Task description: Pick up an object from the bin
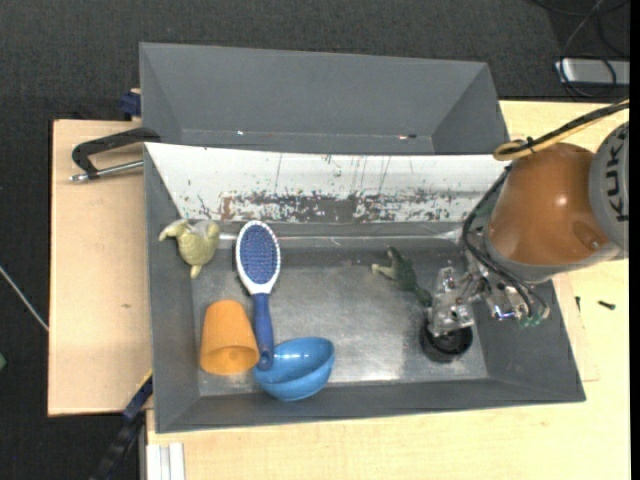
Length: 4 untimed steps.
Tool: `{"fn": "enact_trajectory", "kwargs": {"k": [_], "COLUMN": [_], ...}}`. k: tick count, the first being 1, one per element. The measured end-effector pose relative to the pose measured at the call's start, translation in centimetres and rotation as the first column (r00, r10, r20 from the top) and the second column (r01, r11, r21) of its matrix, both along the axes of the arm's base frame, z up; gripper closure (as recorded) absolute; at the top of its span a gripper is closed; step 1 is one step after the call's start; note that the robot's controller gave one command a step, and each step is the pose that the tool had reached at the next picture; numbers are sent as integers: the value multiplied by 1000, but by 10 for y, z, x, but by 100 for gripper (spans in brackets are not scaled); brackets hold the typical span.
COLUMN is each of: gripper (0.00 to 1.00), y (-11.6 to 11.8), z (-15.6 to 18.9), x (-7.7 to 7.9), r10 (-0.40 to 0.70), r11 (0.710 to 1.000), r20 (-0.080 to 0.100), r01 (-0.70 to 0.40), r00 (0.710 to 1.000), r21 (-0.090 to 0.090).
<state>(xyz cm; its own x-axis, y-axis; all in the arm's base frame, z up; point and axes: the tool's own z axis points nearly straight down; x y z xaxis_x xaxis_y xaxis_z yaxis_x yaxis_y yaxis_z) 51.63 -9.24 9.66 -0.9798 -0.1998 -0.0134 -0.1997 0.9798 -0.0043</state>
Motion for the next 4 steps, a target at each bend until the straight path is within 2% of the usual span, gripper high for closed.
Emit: {"fn": "enact_trajectory", "kwargs": {"k": [1, 2, 3, 4], "gripper": [0, 0, 100, 100], "y": [0, 3, 5, 2], "z": [-1, 1, -1, -6], "x": [-1, -5, -6, 3], "r10": [-1, 516, 516, 325], "r11": [1000, 856, 856, 946], "r20": [-2, 1, -1, 1], "r01": [1, -516, -516, -325], "r00": [1000, 856, 856, 946], "r21": [0, -10, -6, -5]}}
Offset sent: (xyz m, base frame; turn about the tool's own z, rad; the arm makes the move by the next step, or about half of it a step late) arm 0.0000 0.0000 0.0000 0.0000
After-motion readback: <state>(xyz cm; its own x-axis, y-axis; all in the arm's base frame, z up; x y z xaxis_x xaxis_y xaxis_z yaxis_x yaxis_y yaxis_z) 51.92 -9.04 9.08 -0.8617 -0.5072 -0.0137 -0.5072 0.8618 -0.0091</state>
